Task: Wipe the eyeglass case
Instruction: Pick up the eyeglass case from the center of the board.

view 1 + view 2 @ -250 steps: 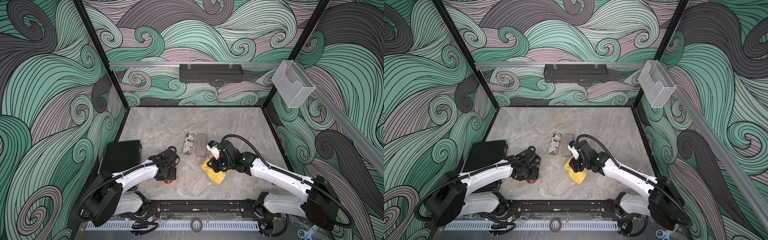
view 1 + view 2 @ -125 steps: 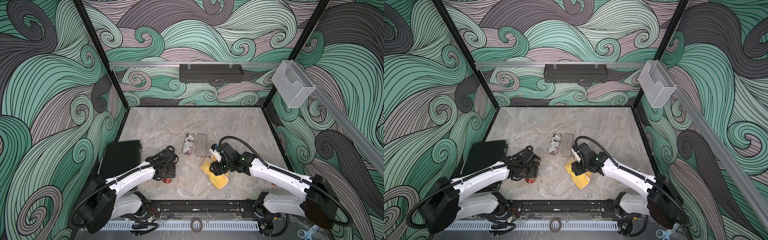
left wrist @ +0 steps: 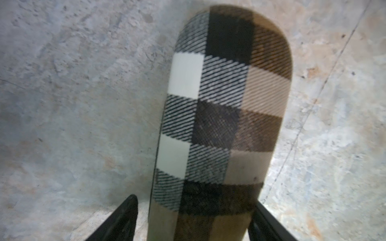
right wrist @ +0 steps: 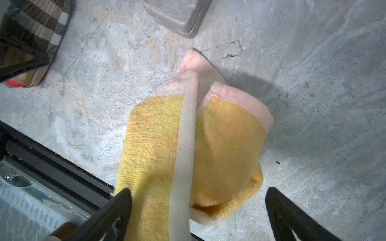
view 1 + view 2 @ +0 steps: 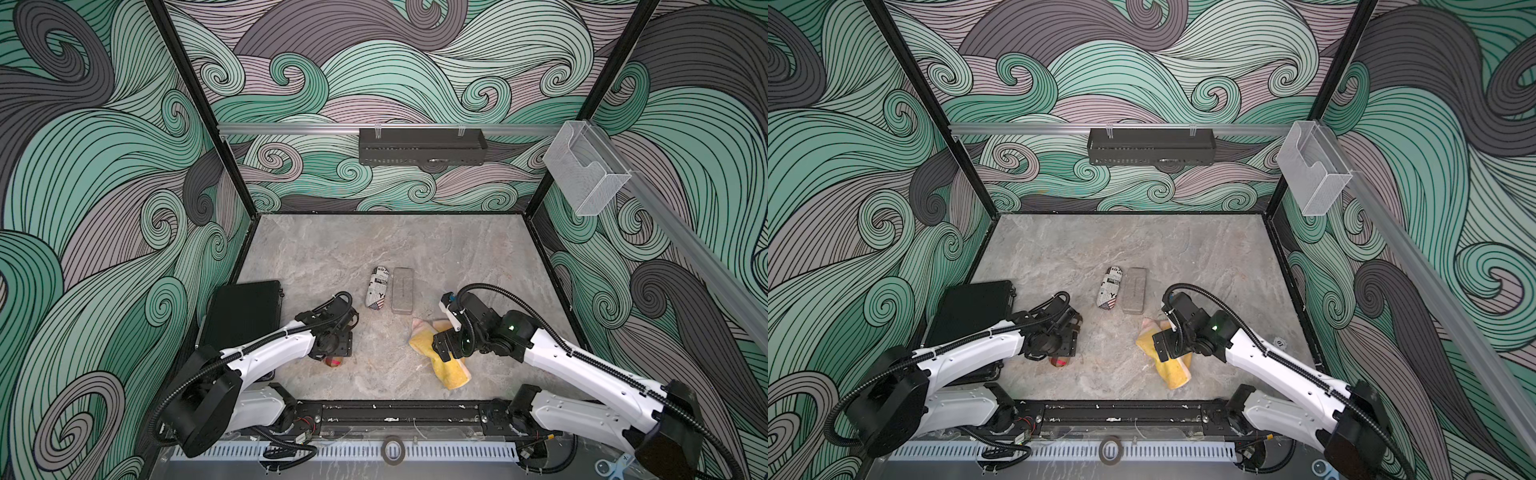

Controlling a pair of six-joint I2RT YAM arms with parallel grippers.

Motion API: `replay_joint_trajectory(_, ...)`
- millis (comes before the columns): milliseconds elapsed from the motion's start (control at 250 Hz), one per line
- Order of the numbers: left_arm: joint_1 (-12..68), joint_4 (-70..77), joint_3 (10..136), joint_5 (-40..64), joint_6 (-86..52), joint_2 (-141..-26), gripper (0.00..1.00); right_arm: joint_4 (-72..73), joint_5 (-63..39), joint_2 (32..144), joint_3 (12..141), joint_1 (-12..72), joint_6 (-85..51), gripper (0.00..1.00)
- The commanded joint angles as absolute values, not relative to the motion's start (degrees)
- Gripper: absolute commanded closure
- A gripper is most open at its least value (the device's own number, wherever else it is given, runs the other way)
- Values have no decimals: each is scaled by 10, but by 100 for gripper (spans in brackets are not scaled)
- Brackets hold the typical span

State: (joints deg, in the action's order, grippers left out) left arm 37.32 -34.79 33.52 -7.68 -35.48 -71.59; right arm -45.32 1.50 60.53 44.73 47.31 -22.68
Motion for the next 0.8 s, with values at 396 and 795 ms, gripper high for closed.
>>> replay_joint_trajectory(396,378,-347,349,-78,-346,-727,25,-322,6,745,436,476,-206,11)
replay_joint_trajectory(795,378,-352,356,-77,-347,-743,24,-284,27,726,404,476,-229,89)
